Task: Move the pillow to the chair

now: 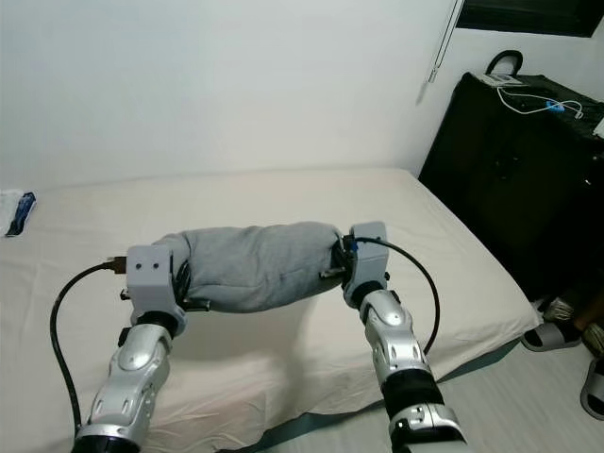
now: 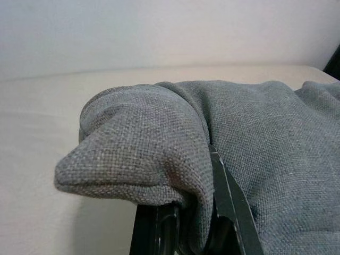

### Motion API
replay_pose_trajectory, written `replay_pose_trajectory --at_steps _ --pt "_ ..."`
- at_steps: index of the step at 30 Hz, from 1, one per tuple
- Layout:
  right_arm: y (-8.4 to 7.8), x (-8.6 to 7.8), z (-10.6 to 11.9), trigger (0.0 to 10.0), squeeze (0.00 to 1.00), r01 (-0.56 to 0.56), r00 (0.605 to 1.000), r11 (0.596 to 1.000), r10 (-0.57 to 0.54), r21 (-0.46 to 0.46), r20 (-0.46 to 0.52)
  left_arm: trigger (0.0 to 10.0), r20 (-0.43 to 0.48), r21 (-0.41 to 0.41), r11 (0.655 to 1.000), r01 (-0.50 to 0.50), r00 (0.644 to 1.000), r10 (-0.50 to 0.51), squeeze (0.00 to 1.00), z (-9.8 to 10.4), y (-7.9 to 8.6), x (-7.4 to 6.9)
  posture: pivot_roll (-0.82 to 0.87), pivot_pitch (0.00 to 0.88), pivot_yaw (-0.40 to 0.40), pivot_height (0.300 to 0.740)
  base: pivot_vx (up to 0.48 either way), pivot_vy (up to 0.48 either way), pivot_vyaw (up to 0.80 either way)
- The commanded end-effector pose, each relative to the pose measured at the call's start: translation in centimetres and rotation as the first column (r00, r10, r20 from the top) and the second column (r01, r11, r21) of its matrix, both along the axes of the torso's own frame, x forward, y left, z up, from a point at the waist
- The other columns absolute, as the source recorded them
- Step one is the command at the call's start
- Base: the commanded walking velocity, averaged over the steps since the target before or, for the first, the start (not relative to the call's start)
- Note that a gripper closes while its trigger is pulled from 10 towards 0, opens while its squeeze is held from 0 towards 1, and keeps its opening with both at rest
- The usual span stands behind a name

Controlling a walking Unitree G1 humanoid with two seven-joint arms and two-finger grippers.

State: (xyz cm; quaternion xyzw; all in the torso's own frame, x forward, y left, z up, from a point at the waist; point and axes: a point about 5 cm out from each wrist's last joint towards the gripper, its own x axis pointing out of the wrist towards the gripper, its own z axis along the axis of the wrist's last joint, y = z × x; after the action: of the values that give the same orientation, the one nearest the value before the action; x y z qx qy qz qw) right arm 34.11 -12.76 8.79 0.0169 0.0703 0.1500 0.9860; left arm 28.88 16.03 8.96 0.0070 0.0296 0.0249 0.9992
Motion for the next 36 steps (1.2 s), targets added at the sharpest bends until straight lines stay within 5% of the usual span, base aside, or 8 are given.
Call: replay_pose_trajectory --at_steps 1,7,10,12,16,21,36 --pt "0.8 0.2 0.2 10.0 0.0 -0.037 0.999 0.999 0.037 -0.033 0.002 10.0 0.017 0.009 0.998 0.064 0.998 -0.064 0.0 0.2 -1.1 0.2 0.05 0.0 -0.147 0.74 0.0 0.0 0.0" --pt "0.8 -0.1 -0.4 10.0 0.0 -0.043 0.999 0.998 0.041 -0.054 -0.025 10.0 0.012 0.02 0.998 0.054 0.998 -0.054 0.0 -0.1 -0.8 -0.2 0.06 0.0 -0.147 0.74 0.0 0.0 0.0" --pt "0.5 -1.2 -2.3 10.0 0.0 -0.078 0.993 0.989 0.067 -0.125 -0.094 10.0 -0.085 0.045 0.995 0.088 0.993 -0.084 0.0 -1.9 -0.1 -1.6 0.06 0.0 -0.143 0.74 0.0 0.0 0.0" --pt "0.9 -1.6 -2.6 10.0 0.0 -0.107 0.989 0.991 0.098 -0.083 -0.108 10.0 -0.1 0.061 0.99 0.125 0.988 -0.119 0.0 -2.3 -0.5 -1.9 0.07 0.0 -0.146 0.74 0.0 0.0 0.0" --pt "1.8 -1.6 -2.4 10.0 0.0 -0.137 0.987 0.989 0.131 -0.055 -0.096 10.0 -0.087 0.045 0.989 0.143 0.986 -0.139 0.0 -2.2 -1.3 -2.0 0.06 0.0 -0.143 0.74 0.0 0.0 0.0" --pt "2.6 -1.4 -2.0 10.0 0.0 -0.15 0.987 0.987 0.146 -0.056 -0.074 10.0 -0.108 -0.071 0.994 0.086 0.99 -0.093 0.0 -1.9 -1.8 -1.5 0.07 0.0 -0.143 0.74 0.0 0.0 0.0" --pt "2.9 -1.3 -1.4 10.0 0.0 -0.149 0.988 0.988 0.147 -0.043 -0.05 10.0 -0.051 -0.031 0.983 0.181 0.982 -0.183 0.0 -0.9 -3.8 -1.4 0.07 0.0 -0.138 0.74 0.0 0.0 0.0"
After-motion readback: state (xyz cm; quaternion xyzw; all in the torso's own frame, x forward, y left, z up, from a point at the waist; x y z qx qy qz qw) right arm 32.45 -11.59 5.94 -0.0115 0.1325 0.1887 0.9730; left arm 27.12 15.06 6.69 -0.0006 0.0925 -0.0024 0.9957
